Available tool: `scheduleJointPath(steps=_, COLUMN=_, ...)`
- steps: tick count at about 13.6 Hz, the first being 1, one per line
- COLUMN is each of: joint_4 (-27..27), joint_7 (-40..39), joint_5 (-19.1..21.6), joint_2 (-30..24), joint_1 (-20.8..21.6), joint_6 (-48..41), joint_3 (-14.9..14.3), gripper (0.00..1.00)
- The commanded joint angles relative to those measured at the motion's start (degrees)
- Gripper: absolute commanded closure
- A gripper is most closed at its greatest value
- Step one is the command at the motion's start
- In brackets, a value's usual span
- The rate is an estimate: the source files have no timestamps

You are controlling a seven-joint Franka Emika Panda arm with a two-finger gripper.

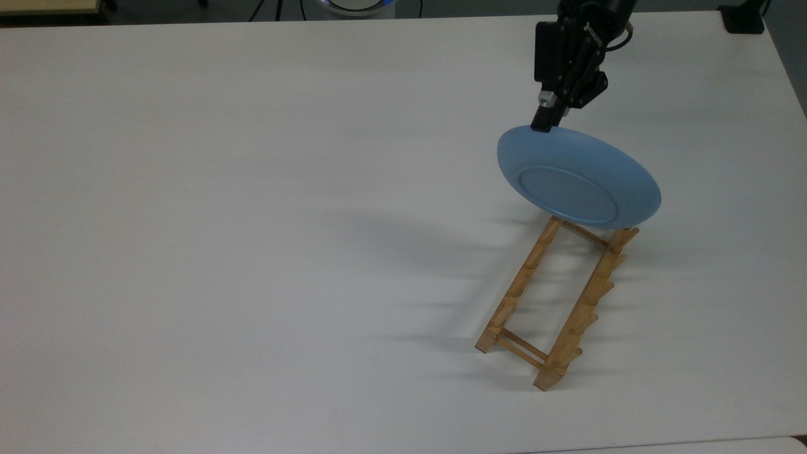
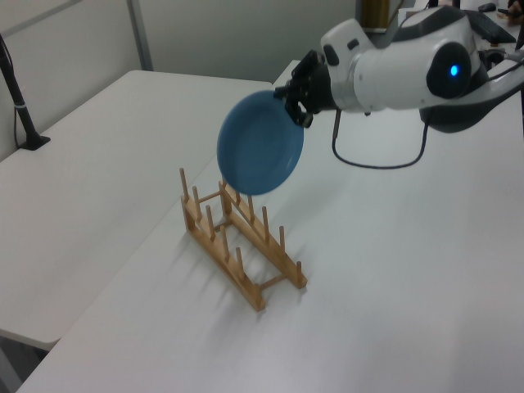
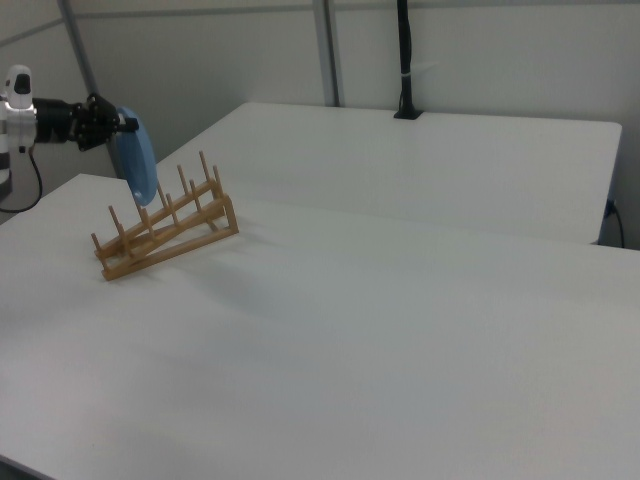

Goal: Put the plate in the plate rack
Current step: 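Carry the upright plate over the wooden dish rack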

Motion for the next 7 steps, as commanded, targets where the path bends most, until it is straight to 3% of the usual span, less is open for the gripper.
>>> scheduleJointPath(steps=1, joint_4=0.02, joint_7=2.12, joint_5=-3.62, joint_2=2.76, joint_1=1.82, joint_6=-1.68, joint_3=-0.5, gripper=1.0)
scheduleJointPath(steps=4, joint_4=0.28, joint_7=8.62, joint_5=-8.99, joint_2=4.44, joint_1=2.35, joint_6=-2.39, joint_3=-0.5, gripper=1.0)
scheduleJointPath(steps=7, joint_4=0.46, joint_7=9.42, joint_5=-9.26, joint_2=4.35, joint_1=2.18, joint_6=-2.48, joint_3=-0.5, gripper=1.0)
